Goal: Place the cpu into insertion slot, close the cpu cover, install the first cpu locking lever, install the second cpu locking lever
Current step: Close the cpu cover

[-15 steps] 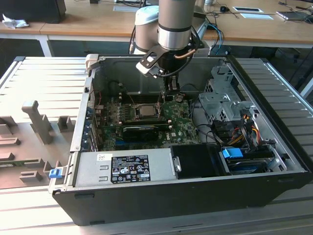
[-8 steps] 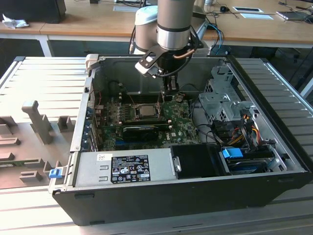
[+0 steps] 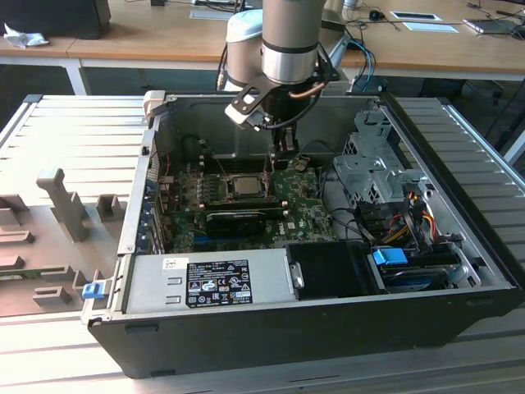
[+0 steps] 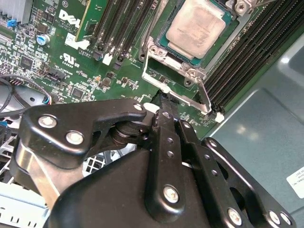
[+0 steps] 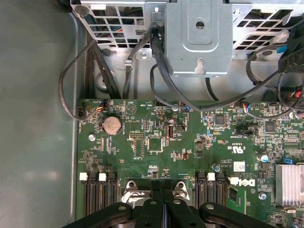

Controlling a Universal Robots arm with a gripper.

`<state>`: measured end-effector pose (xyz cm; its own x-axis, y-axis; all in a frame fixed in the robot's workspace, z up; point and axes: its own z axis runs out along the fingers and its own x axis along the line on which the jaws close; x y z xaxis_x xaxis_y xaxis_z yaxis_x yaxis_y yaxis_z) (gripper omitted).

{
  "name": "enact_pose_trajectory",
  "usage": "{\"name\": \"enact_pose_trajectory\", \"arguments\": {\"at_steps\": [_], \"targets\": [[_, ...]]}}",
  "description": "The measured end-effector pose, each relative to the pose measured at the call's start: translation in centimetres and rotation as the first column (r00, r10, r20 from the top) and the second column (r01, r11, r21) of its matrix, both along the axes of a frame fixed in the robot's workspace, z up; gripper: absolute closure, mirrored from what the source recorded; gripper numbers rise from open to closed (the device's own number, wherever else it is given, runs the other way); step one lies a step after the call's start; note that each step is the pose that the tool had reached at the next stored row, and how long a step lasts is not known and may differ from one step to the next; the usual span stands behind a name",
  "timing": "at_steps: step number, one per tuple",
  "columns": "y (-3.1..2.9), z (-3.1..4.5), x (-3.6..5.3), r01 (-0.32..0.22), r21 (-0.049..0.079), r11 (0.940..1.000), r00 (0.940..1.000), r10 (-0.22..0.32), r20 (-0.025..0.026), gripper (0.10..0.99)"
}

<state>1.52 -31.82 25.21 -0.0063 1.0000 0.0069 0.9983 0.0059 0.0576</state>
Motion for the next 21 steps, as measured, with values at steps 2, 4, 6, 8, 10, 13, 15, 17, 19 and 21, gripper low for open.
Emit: {"name": "enact_pose_trajectory", "arguments": {"at_steps": [2, 4, 6, 8, 10, 13, 15, 17, 19, 21], "targets": [[0.00, 0.00, -0.07, 0.000, 0.000, 1.0000, 1.0000, 0.000, 0.0000, 0.980], [0.00, 0.00, -0.13, 0.000, 0.000, 1.0000, 1.0000, 0.000, 0.0000, 0.980], [0.00, 0.00, -0.23, 0.000, 0.000, 1.0000, 1.0000, 0.000, 0.0000, 0.980], [0.00, 0.00, -0.41, 0.000, 0.000, 1.0000, 1.0000, 0.000, 0.0000, 0.980], [0.00, 0.00, -0.58, 0.000, 0.000, 1.0000, 1.0000, 0.000, 0.0000, 0.980], [0.00, 0.00, -0.78, 0.000, 0.000, 1.0000, 1.0000, 0.000, 0.0000, 0.980], [0.00, 0.00, -0.82, 0.000, 0.000, 1.0000, 1.0000, 0.000, 0.0000, 0.980], [0.00, 0.00, -0.88, 0.000, 0.000, 1.0000, 1.0000, 0.000, 0.0000, 0.980], [0.00, 0.00, -0.93, 0.000, 0.000, 1.0000, 1.0000, 0.000, 0.0000, 0.980], [0.00, 0.00, -1.01, 0.000, 0.000, 1.0000, 1.0000, 0.000, 0.0000, 0.980]]}}
